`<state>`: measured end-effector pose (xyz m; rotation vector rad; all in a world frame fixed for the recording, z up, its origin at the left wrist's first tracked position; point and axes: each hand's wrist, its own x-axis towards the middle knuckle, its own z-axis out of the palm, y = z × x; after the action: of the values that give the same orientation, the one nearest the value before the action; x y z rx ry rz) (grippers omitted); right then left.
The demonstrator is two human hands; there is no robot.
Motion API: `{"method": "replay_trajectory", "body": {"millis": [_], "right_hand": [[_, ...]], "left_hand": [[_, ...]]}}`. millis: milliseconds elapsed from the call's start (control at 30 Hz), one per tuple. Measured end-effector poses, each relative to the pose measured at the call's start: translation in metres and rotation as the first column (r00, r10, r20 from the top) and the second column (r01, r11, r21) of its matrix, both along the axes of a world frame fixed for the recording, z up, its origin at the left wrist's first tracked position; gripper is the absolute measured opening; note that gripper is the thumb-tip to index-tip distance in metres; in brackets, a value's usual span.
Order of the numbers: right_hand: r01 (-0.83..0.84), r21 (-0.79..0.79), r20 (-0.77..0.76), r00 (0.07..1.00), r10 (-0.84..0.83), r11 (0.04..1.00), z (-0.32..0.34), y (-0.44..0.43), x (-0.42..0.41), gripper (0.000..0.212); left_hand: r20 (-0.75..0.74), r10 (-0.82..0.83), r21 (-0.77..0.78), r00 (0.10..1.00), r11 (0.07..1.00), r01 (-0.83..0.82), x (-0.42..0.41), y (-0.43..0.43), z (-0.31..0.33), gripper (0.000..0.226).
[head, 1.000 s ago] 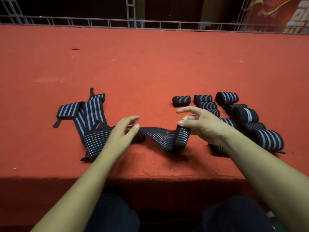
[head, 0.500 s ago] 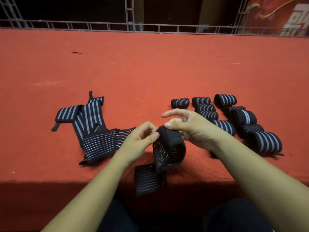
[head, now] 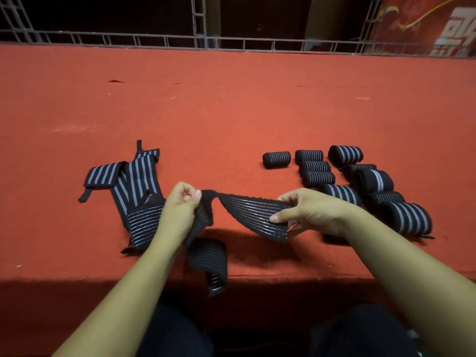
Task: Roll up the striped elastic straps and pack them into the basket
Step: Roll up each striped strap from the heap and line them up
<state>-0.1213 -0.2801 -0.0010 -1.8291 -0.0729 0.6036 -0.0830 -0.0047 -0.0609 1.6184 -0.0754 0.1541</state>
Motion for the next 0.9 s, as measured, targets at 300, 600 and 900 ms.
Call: {"method": "replay_trajectory", "body": {"millis": [300,600,900], "right_hand": [[0.269,0.292,0.034,0.956,-0.291,0.918,0.019,0.006,0.006,0.029],[0.021,0.175,0.228,0.972,-0.062,0.984,0.039,0.049,0.004,0.02],[0.153,0.03,0.323,0.934,-0.154,0.988,0.034,0.048,0.003,0.018]], "left_hand": [[0.043,-0.159,0.393,0.986,0.91,0.13,-0.016,-0.004,-0.007,0.017],[0.445,-0.188,0.293,0.876,0.954,0.056,-0.04,-0.035,0.031,0.026],[0.165,-0.141,-0.208,0.976,0.962,0.174,-0.036,-0.028,0.034,0.016]]}}
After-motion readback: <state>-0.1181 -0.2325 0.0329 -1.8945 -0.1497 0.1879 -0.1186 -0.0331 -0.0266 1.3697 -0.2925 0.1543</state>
